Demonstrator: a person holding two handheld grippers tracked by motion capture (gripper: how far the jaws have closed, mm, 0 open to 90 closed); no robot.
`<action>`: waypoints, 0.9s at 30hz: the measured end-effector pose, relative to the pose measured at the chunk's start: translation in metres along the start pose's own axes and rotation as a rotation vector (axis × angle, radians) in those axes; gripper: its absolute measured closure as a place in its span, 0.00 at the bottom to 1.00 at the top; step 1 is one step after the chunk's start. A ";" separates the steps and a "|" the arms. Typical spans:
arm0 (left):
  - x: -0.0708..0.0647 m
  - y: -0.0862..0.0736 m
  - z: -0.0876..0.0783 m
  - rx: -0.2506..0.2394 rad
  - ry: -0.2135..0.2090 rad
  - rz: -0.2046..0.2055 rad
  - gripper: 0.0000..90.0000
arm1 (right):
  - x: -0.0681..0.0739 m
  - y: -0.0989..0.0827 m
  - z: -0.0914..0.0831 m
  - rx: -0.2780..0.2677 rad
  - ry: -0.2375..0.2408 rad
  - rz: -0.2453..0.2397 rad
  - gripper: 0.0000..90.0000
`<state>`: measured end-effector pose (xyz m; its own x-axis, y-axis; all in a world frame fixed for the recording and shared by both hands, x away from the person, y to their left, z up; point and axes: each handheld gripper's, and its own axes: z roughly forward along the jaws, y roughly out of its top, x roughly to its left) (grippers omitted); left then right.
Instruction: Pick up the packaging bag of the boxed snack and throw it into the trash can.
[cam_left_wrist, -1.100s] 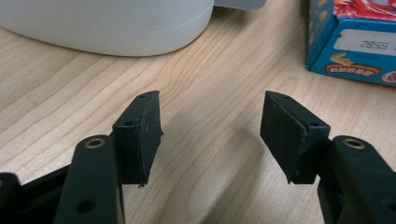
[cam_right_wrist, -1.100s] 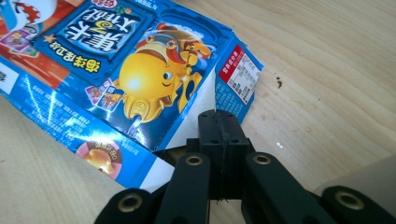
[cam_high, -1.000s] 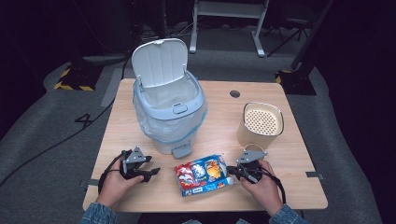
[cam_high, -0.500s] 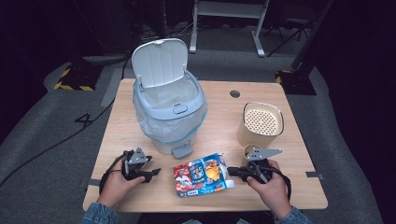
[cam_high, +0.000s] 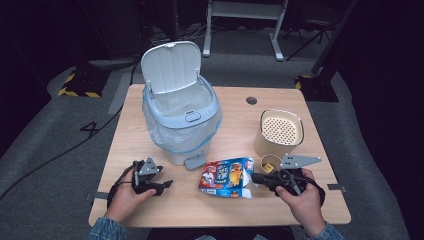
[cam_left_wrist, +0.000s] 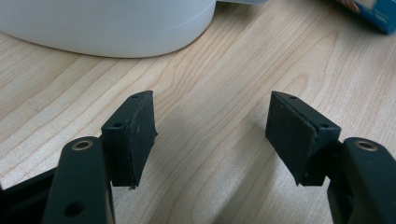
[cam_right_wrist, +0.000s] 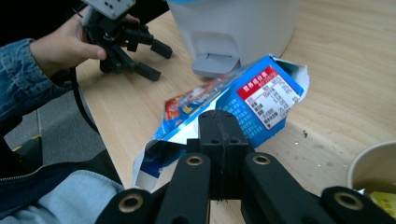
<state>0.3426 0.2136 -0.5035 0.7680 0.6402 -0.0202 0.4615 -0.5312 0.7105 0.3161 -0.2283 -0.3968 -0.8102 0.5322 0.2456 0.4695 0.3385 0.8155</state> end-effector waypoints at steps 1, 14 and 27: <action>0.000 0.000 0.000 -0.001 0.000 0.000 0.37 | 0.001 0.003 -0.005 -0.013 -0.001 -0.003 1.00; 0.000 0.000 0.000 0.000 0.000 0.000 0.37 | 0.004 0.023 -0.028 -0.081 0.006 -0.006 1.00; 0.000 0.000 0.000 -0.001 0.000 0.000 0.37 | 0.013 0.051 -0.043 -0.107 -0.009 -0.041 1.00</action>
<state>0.3426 0.2136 -0.5036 0.7679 0.6403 -0.0202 0.4611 -0.5305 0.7113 0.3146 -0.2378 -0.3292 -0.8247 0.5267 0.2062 0.3952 0.2757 0.8762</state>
